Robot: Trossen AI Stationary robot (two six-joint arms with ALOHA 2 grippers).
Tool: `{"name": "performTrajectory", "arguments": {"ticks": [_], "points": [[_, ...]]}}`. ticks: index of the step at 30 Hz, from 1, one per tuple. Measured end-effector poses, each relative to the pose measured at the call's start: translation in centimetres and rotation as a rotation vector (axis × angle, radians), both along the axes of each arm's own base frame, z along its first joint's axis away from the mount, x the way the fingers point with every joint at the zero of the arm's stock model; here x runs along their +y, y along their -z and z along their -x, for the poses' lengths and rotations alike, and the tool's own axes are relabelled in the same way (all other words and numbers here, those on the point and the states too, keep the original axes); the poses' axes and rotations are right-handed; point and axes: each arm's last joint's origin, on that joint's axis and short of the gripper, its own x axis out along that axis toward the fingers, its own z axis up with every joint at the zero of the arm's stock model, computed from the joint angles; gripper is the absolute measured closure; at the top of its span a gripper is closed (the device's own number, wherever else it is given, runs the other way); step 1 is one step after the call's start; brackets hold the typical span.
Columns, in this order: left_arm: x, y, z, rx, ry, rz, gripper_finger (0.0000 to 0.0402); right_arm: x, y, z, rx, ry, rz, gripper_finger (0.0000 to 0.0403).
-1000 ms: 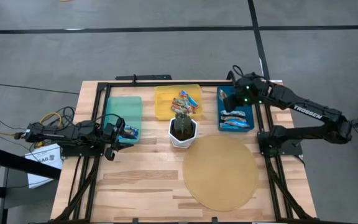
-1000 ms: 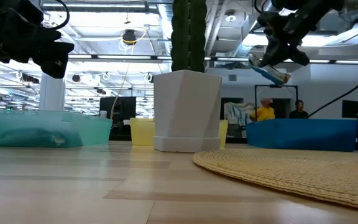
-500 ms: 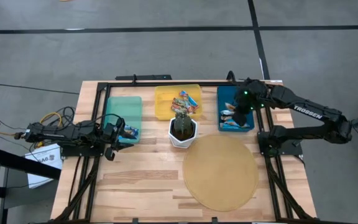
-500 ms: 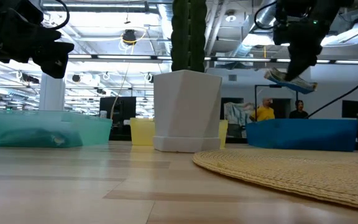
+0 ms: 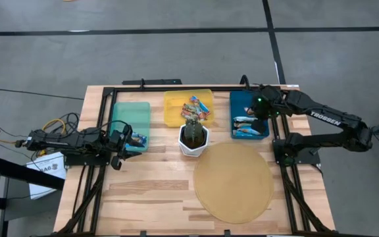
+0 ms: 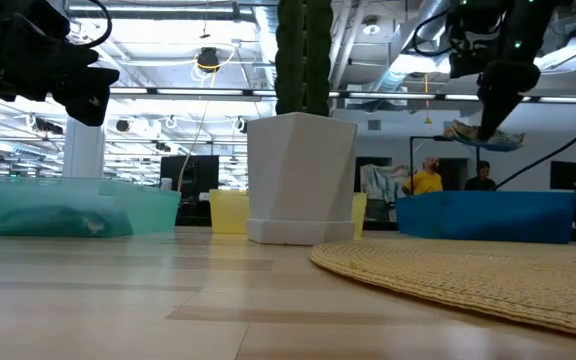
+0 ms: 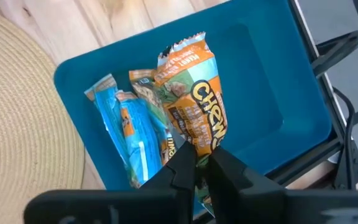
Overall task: Pick and place Granola Bars by type
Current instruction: Put the orange granola bar into the blue bin
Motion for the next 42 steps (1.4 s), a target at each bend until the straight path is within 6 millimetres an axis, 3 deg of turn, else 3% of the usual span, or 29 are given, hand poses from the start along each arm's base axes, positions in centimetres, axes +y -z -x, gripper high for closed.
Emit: {"name": "performTrajectory", "arguments": {"ticks": [7, 18, 25, 30, 42], "points": [[0.0, 0.0, 0.0, 0.0, 0.0, 0.0, 0.0257, -0.8, 1.4, -1.4, 0.084, 0.003, -0.042, 0.0385], [0.0, 0.0, 0.0, 0.0, 0.0, 0.0, 0.0257, -2.6, 6.3, -4.5, 0.245, 0.058, -0.161, 0.0381], [0.0, 0.0, 0.0, 0.0, 0.0, 0.0, 0.0257, -2.5, 9.9, -4.7, 0.224, 0.04, -0.206, 0.0385], [0.0, 0.0, 0.0, 0.0, 0.0, 0.0, 0.0257, -2.3, 10.8, -4.6, 0.218, 0.035, -0.201, 0.0381], [0.0, 0.0, 0.0, 0.0, 0.0, 0.0, 0.0257, -2.3, 10.8, -4.7, 0.192, 0.044, -0.209, 0.0268]]}}
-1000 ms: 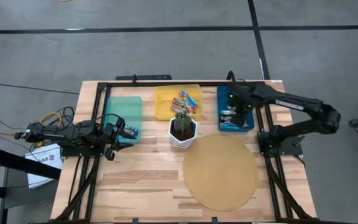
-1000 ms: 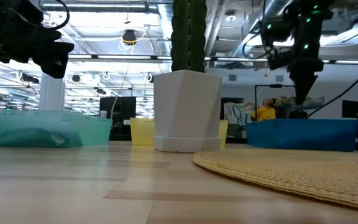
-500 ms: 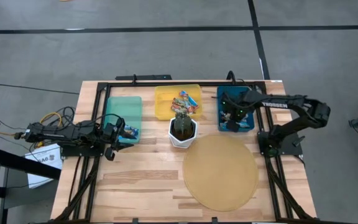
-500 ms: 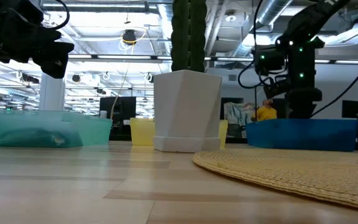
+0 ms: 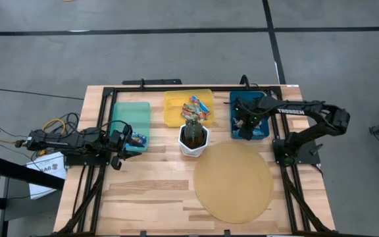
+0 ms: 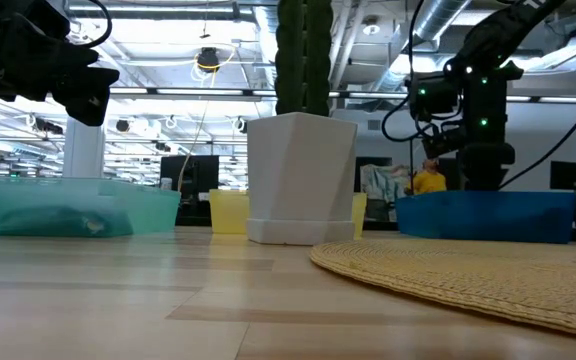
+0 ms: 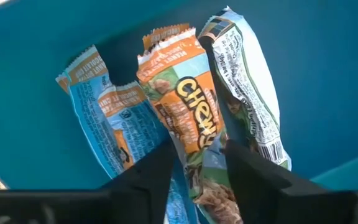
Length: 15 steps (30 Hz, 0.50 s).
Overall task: Pick and place Granola Bars by type
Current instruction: Put the orange granola bar into the blue bin
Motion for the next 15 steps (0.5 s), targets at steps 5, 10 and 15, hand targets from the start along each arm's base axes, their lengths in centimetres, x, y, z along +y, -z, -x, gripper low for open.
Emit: {"name": "performTrajectory", "arguments": {"ticks": [5, 10, 15], "points": [[0.0, 0.0, 0.0, 0.0, 0.0, 0.0, 0.0257, 0.1, 0.0, 0.1, 0.009, 0.0, -0.004, 0.0223], [0.0, 0.0, 0.0, 0.0, -0.001, 0.0, 0.0257, 0.5, -0.8, 0.5, -0.012, -0.006, 0.007, 0.0194], [0.0, 0.0, 0.0, 0.0, 0.0, 0.0, 0.0257, 1.3, -2.4, 1.3, -0.049, -0.002, 0.025, 0.0182]]}}
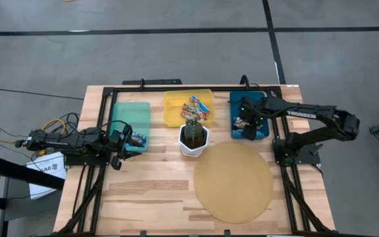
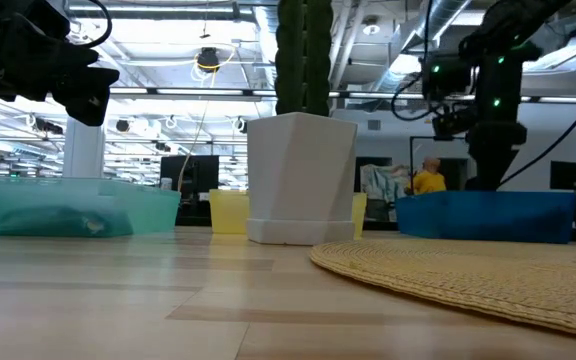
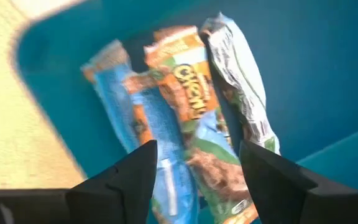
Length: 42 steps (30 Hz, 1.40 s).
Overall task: Pick and place Granola Bars by type
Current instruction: Put the orange granola bar into the blue bin, then return to Home Position
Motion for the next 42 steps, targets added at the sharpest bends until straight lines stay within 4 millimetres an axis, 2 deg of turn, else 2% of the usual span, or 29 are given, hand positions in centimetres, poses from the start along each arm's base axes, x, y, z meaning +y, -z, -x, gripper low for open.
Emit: {"name": "performTrajectory", "arguments": {"ticks": [10, 18, 24, 34, 42], "points": [[0.0, 0.0, 0.0, 0.0, 0.0, 0.0, 0.0257, 2.9, -4.7, 1.0, -0.248, 0.011, 0.073, 0.0183], [0.0, 0.0, 0.0, 0.0, 0.0, 0.0, 0.0257, 5.4, -9.7, 1.8, -0.542, -0.015, 0.104, 0.0186], [0.0, 0.0, 0.0, 0.0, 0.0, 0.0, 0.0257, 7.6, -12.4, 3.3, -0.787, -0.083, 0.079, 0.0186], [0.0, 0.0, 0.0, 0.0, 0.0, 0.0, 0.0257, 10.1, -14.3, 7.3, -1.004, -0.119, -0.088, 0.0184], [0.0, 0.0, 0.0, 0.0, 0.0, 0.0, 0.0257, 10.3, -14.5, 11.9, -1.082, -0.258, -0.111, 0.0184]]}}
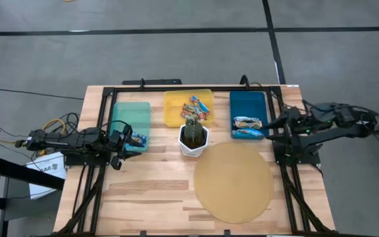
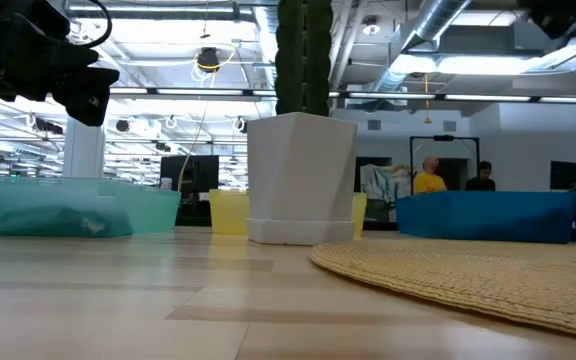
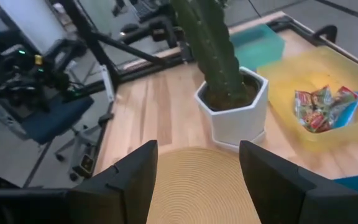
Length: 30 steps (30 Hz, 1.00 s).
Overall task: Pick and place Granola Bars by type
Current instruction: Return to Home Position
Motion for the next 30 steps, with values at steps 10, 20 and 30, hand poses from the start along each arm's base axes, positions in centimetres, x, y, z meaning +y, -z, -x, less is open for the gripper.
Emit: {"name": "performTrajectory", "arguments": {"ticks": [10, 20, 30], "points": [[0.0, 0.0, 0.0, 0.0, 0.0, 0.0, 0.0257, 0.4, 4.0, 1.3, -0.232, -0.212, -0.003, 0.0186], [0.0, 0.0, 0.0, 0.0, 0.0, 0.0, 0.0257, 1.5, 8.8, -0.4, -0.524, -0.448, 0.032, 0.0184], [0.0, 0.0, 0.0, 0.0, 0.0, 0.0, 0.0257, 2.1, 11.0, -1.9, -0.764, -0.522, 0.128, 0.0184]]}}
